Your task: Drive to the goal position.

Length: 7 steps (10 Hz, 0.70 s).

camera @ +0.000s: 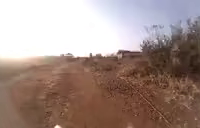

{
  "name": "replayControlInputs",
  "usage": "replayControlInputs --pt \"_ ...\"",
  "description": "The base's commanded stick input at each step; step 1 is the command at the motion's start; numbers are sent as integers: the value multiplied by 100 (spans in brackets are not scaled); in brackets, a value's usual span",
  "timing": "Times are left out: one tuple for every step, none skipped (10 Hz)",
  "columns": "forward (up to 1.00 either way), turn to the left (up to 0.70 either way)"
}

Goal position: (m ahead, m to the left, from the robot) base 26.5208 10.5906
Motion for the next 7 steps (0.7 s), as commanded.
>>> replayControlInputs --pt "70 0" --pt "70 0" --pt "70 0" --pt "70 0" --pt "70 0" --pt "70 4" --pt "70 11"
